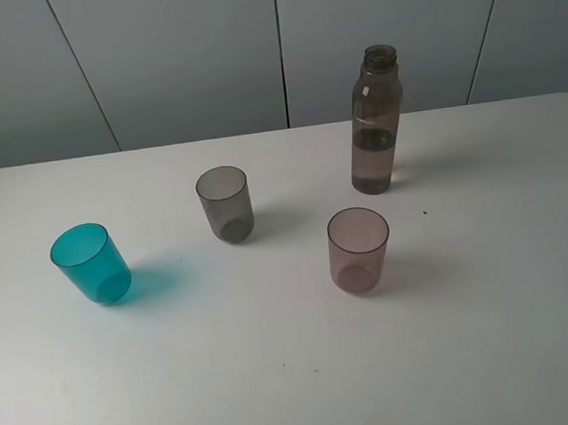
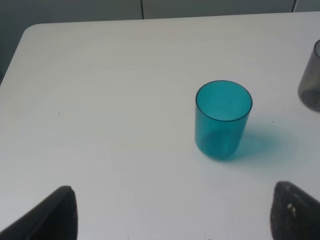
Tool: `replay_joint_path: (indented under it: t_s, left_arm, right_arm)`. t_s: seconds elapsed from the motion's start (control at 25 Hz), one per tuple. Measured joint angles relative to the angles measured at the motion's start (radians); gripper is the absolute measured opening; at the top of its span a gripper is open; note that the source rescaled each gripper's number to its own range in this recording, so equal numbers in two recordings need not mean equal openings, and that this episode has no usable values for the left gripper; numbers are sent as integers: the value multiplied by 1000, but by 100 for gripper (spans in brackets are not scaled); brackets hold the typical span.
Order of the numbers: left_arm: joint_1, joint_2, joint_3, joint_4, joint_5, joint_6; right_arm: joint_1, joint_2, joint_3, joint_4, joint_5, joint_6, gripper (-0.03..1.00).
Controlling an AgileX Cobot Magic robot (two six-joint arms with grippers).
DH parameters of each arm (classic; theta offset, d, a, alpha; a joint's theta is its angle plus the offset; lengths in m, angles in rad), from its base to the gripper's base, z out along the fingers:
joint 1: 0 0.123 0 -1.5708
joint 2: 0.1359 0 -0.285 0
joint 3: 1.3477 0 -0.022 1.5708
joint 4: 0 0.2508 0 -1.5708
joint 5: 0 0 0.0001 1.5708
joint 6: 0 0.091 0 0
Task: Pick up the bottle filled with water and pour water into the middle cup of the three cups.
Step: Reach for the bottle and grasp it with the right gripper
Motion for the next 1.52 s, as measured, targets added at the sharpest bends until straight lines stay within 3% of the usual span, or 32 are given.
replay_joint_path:
  t_s: [1.52]
  left_arm:
    - [0,0,0,0,0,0]
  right_arm:
    - [0,0,0,0,0,0,100]
